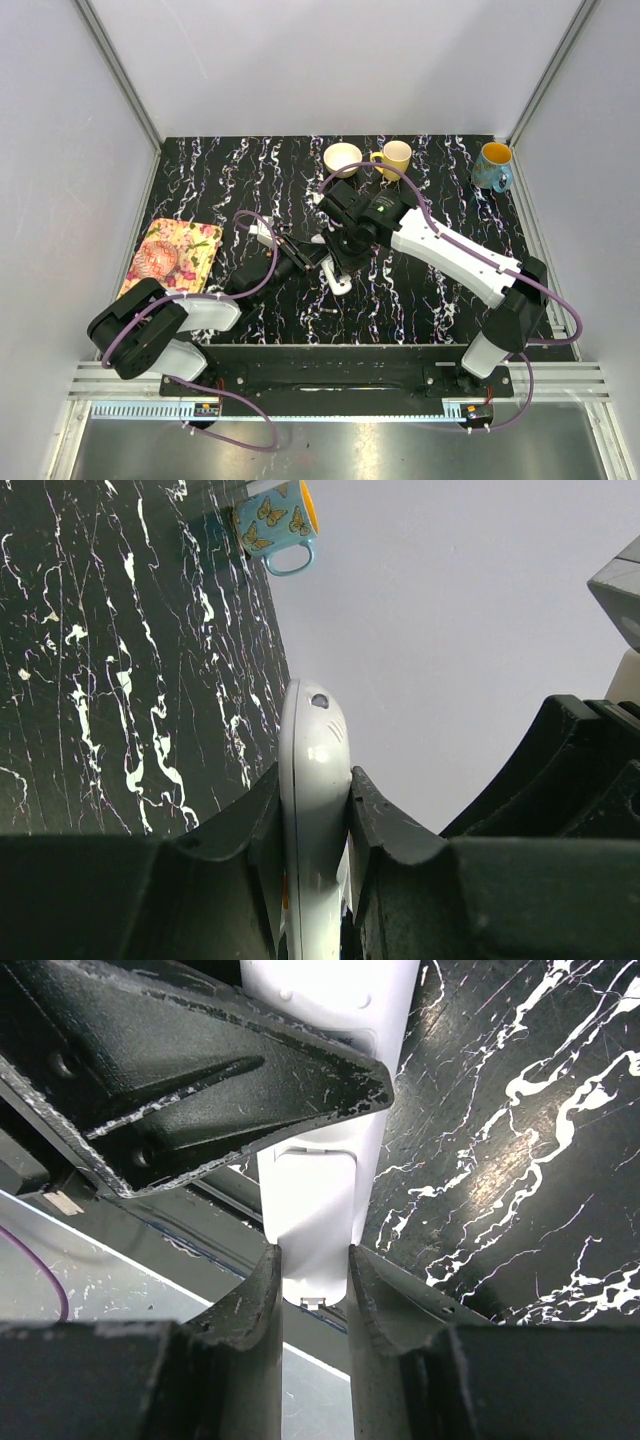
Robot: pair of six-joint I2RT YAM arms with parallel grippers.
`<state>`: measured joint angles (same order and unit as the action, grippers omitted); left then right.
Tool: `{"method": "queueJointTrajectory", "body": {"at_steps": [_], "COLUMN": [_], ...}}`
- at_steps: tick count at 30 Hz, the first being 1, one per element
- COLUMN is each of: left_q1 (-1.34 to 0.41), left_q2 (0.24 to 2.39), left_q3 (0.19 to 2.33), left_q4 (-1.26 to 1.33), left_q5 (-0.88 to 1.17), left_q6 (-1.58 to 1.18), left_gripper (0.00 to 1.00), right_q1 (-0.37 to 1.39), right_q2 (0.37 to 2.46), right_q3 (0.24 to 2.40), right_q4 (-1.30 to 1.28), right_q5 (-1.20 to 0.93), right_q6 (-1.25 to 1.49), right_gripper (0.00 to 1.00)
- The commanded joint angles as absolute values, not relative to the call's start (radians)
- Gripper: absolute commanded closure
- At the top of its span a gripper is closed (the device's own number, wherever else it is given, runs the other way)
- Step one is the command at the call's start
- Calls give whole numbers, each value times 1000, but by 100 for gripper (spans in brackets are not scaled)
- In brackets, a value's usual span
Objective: Load the batteries into the remote control
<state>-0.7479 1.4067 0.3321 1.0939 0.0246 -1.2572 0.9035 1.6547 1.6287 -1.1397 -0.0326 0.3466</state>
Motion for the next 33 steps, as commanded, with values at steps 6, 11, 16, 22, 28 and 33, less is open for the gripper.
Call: {"method": "queueJointTrajectory", "body": {"at_steps": [6,11,16,22,28,33], "left_q1": [-755,-756,-759,-764,-765,-769], "left_q2": [1379,1367,1362,1359,1348,1348], "left_q3": [353,344,344,336,336,337], "left_q4": [1198,1215,1232,1259,1259,1269], "left_q5": [6,11,23,40,46,55], "left_q6": [-1276,-1285,-1305,-1327,-1325,-1328], "left_gripper": [100,100,100,100,100,100], "right_q1": [907,908,907,907,907,907], "right_q2": [1667,1674,1671,1672,1675,1683], "right_q3": [1649,1643,1631,1632,1634,1641], "right_q4": [-1101,-1100,-1100,-1103,-1101,-1097], "right_q5": [-48,-26,-5,40,40,54], "right_q6": [348,339,336,333,333,339], "right_gripper": [100,100,100,100,100,100]}}
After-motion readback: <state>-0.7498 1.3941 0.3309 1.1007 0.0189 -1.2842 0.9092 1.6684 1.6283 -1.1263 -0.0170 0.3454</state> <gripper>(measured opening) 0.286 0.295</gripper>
